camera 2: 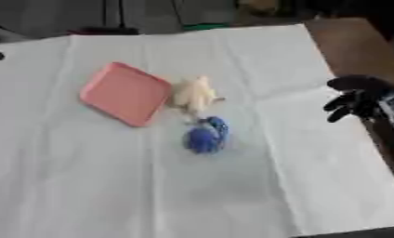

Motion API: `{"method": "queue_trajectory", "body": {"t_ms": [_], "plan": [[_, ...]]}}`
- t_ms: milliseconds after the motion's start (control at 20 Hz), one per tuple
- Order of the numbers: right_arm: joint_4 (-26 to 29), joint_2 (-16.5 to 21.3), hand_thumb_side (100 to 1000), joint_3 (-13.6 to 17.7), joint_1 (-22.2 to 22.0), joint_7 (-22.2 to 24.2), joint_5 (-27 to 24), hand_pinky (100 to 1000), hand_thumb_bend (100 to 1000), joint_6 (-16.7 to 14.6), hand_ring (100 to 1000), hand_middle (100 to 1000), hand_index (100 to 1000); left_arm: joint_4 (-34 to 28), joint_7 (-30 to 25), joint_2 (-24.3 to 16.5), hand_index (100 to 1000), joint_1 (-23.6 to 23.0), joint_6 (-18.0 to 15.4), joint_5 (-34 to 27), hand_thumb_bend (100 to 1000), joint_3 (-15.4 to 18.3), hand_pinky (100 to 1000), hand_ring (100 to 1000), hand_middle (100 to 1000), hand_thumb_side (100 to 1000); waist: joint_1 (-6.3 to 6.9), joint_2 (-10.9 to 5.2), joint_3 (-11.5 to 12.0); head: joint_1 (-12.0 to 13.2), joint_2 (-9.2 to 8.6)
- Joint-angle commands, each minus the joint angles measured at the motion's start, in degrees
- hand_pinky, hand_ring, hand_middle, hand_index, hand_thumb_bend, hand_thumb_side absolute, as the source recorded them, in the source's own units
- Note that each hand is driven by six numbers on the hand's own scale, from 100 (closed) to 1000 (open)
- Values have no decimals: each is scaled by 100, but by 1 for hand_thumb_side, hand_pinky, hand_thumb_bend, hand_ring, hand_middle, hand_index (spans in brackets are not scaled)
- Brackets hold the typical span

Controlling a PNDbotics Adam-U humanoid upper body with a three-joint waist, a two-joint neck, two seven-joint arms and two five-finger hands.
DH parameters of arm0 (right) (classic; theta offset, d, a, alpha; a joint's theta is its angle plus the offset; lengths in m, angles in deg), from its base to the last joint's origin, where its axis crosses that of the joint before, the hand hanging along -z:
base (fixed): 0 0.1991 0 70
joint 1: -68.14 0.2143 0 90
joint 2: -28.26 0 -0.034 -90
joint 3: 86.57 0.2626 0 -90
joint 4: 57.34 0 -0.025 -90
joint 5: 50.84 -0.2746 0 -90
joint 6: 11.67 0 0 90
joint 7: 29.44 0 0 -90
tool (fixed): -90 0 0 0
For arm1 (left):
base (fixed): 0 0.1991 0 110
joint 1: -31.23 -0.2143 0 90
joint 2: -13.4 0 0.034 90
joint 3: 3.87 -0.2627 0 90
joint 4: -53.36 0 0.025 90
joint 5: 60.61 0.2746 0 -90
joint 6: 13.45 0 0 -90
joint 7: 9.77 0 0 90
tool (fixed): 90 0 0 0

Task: Pick up objects on the table and place them in the box.

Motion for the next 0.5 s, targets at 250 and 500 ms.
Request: {"method": "queue_trajectory", "body": {"t_ms": [250,500], "plan": [[104,82,952,52,35,-10,27,525,100,-4,614,750,747,-128,-19,-72,849,44,4,12,409,20,627,708,830,607,-12,-94,-1,16,11],[101,81,953,52,35,-9,29,525,100,-4,614,750,746,-126,-31,-76,849,47,6,14,411,12,627,709,830,605,-10,-94,-3,18,8]]}}
